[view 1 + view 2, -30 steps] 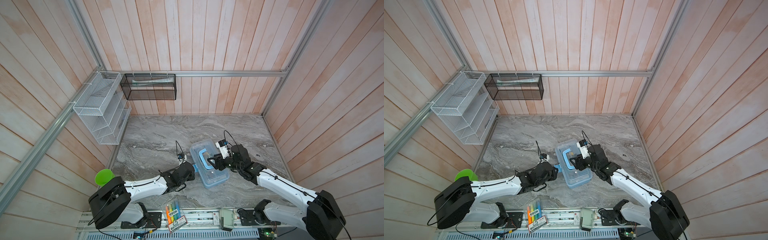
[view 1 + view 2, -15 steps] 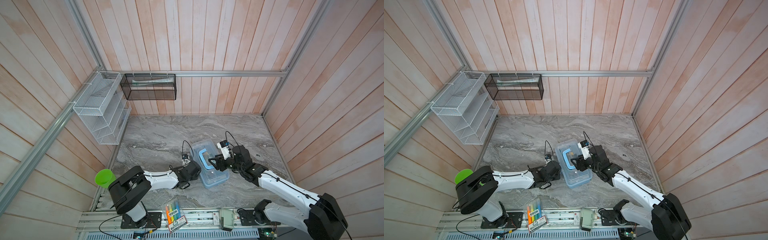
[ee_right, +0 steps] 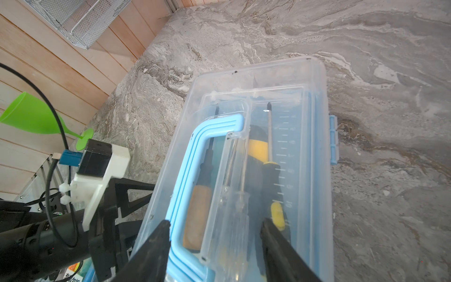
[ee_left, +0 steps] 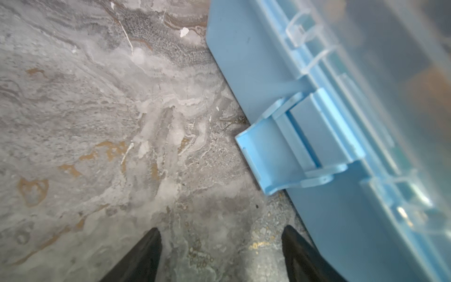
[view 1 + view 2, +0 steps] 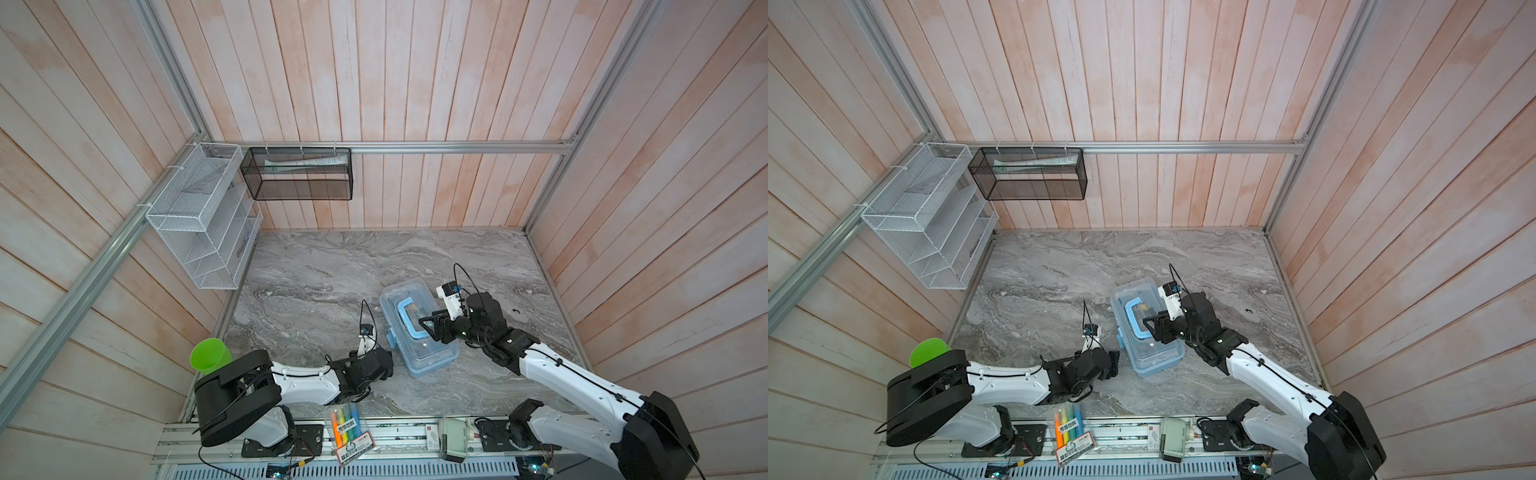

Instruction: Pack the tool kit

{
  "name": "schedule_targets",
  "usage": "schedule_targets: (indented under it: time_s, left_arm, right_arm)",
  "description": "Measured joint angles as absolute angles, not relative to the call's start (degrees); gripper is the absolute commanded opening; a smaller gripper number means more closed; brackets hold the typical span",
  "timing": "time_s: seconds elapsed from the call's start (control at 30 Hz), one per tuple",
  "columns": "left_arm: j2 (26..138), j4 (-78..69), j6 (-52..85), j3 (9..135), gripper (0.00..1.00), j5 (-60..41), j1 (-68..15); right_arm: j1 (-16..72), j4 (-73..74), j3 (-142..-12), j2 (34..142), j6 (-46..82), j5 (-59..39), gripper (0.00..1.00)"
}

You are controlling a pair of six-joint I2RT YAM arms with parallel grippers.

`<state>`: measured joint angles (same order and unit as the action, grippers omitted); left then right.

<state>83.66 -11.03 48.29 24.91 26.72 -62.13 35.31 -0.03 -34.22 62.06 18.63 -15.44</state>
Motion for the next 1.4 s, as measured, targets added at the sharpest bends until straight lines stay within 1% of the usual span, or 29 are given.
schedule_targets:
  time_s: [0.17,0.73,1.03,1.4]
  left_arm:
    - [84.6,-17.9,43.9,22.6,0.82,27.5,-62.2]
    - [87.6,-31.8,32.7,21.0,0.83,27.0,-63.4]
    - [92.6,-32.6,30.8,22.9,0.83,29.5,-61.9]
    - [93.6,-30.7,32.9,24.0,0.83,30.9,-60.6]
  right_arm:
    - [35.3,-0.2,-34.2,61.9,18.6,-15.3,0.61]
    - [35.3,-0.2,-34.2,62.0,18.6,-15.3,0.61]
    - [35.3,-0.2,-34.2,62.0,18.6,-15.3,0.61]
    - [35.3,-0.3,-33.7,61.3,19.3,-15.2,0.61]
